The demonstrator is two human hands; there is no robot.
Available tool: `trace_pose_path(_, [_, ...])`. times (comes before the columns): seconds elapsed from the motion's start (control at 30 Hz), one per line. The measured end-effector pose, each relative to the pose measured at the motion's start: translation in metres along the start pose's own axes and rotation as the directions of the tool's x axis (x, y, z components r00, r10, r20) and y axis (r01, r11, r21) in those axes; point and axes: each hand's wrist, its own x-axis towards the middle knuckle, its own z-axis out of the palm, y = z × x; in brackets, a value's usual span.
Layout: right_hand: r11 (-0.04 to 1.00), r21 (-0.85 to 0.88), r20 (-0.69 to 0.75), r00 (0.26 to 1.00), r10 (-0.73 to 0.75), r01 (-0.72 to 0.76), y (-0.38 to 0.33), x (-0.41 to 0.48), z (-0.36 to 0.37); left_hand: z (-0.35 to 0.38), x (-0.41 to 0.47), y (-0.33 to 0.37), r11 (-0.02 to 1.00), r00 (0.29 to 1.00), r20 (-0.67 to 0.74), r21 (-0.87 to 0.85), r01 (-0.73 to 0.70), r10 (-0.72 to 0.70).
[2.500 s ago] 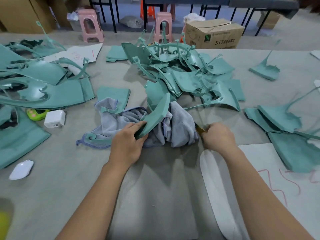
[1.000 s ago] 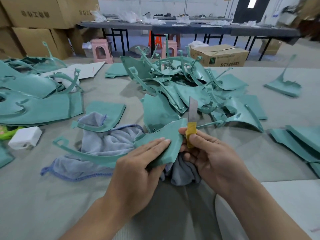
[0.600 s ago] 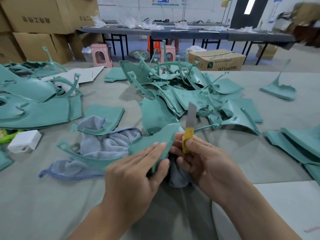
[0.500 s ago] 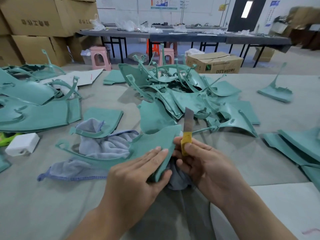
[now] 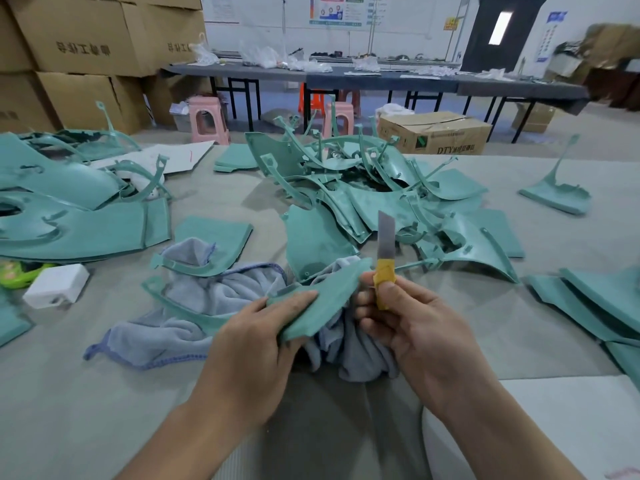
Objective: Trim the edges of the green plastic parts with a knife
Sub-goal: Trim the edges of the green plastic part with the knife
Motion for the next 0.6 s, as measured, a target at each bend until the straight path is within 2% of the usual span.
trace_pose_path(0.07, [0.963,-0.219,-0.040,0.984,-0.172,0.160,0.000,-0.004,-0.001,0.000,0.002,-0.001,0.997,0.997,-0.050,-0.049,0.053,-0.055])
trace_pose_path(0.1, [0.929,-0.296,-0.005,0.972,-0.234,0.222,0.001,-0.007,0.000,0.000,0.003,0.001,0.996,0.995,-0.079,-0.067,0.063,-0.068])
trace_pose_path(0.2, [0.851,-0.442,0.196,0.957,-0.216,0.283,0.012,-0.015,0.005,0.001,0.009,0.004,0.994,0.989,-0.130,-0.094,0.062,-0.074])
trace_pose_path(0.27, [0.754,-0.584,0.261,0.949,-0.176,0.300,0.022,-0.016,0.009,0.002,0.012,0.003,0.996,0.985,-0.166,-0.079,0.041,-0.054])
trace_pose_path(0.33, [0.678,-0.664,0.240,0.949,-0.205,0.314,0.027,-0.014,0.010,0.002,0.015,0.003,0.998,0.982,-0.185,-0.061,0.023,-0.034])
trace_pose_path(0.5, [0.569,-0.782,0.009,0.917,-0.398,0.255,0.025,-0.008,0.000,0.002,0.016,0.005,0.999,0.978,-0.209,-0.050,-0.015,0.004])
trace_pose_path(0.6, [0.565,-0.754,0.104,0.910,-0.401,0.335,0.025,-0.014,0.005,0.003,0.016,0.004,0.998,0.978,-0.207,-0.068,-0.015,0.000])
